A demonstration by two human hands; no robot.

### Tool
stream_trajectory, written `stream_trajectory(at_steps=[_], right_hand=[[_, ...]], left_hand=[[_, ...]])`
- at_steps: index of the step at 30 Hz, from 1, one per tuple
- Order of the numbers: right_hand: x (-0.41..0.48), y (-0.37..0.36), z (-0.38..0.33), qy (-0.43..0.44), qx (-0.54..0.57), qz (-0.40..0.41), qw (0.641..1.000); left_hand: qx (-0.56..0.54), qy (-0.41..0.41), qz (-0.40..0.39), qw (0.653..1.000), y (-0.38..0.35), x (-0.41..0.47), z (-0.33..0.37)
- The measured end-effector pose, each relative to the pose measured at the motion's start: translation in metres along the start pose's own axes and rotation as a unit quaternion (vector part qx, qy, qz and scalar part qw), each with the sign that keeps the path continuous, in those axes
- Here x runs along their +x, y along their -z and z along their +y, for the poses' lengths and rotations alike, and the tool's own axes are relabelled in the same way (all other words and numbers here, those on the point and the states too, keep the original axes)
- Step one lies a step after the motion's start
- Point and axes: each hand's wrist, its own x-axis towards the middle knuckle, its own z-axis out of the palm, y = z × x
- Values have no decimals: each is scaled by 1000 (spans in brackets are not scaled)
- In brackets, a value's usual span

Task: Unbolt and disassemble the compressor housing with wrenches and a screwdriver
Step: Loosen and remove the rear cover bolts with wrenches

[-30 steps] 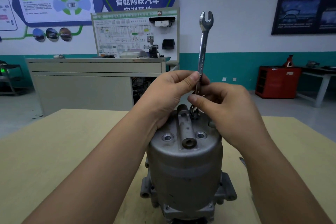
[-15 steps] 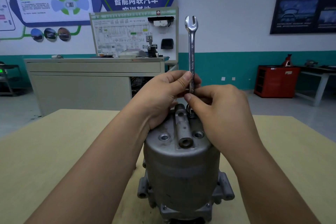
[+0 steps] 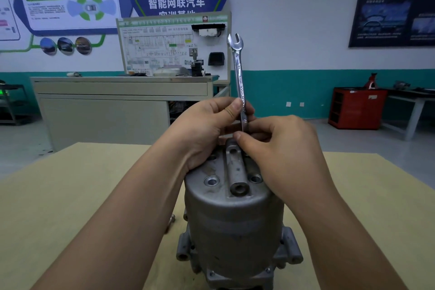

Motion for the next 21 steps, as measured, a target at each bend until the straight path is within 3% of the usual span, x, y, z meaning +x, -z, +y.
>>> stream_trajectory(at_steps=[5, 10, 15, 21], right_hand=[[0, -2, -1, 11, 8, -9, 1000], [1, 0, 1, 25, 11, -22, 999], [4, 7, 7, 4, 128, -78, 989], [7, 7, 11, 36, 172, -52, 983]], left_hand=[[6, -10, -13, 1000, 7, -6, 2], [49, -35, 31, 998, 8, -10, 0], [108, -58, 70, 990, 6, -14, 3], [194, -107, 107, 969, 1, -20, 8]])
